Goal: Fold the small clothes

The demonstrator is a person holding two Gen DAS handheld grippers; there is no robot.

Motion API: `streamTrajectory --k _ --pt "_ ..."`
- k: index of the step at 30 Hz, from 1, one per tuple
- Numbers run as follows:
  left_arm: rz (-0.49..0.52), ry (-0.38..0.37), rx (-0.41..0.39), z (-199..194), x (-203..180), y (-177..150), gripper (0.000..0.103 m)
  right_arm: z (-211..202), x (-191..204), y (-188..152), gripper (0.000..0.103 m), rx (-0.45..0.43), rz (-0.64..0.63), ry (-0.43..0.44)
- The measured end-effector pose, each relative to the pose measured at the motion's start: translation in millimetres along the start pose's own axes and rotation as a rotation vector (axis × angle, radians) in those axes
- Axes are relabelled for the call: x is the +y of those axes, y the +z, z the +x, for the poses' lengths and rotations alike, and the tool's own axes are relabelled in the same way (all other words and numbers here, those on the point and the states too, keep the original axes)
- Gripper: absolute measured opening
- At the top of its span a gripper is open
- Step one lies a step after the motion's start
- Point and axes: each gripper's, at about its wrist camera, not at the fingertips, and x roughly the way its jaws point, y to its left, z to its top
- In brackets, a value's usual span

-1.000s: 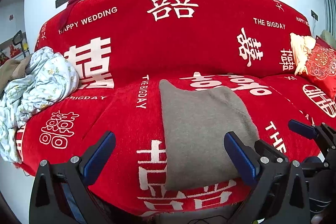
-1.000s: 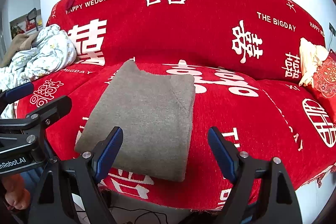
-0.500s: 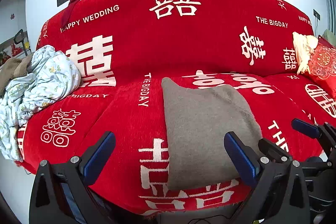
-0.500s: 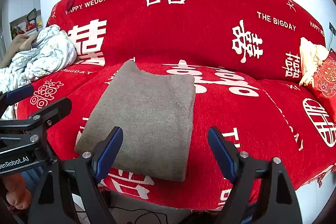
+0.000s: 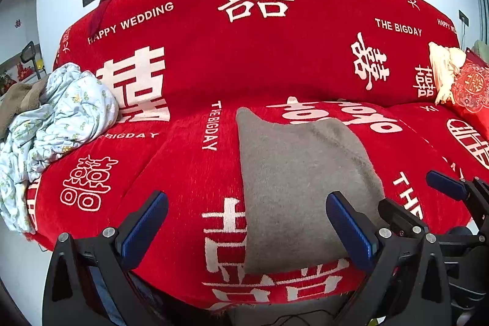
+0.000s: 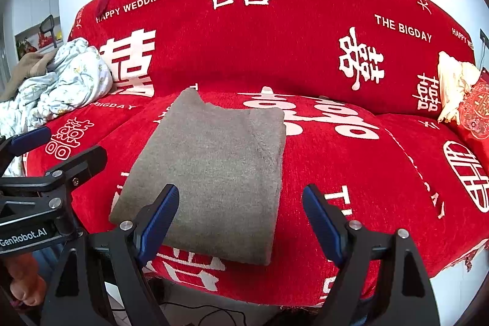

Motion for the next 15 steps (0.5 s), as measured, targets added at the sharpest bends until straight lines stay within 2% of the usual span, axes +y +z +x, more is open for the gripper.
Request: streamTrajectory --k 15 --pt "0.015 0.006 0.004 0.3 -3.5 0.4 0.103 4.0 -5.3 -3.1 0.085 0.004 0.021 0.009"
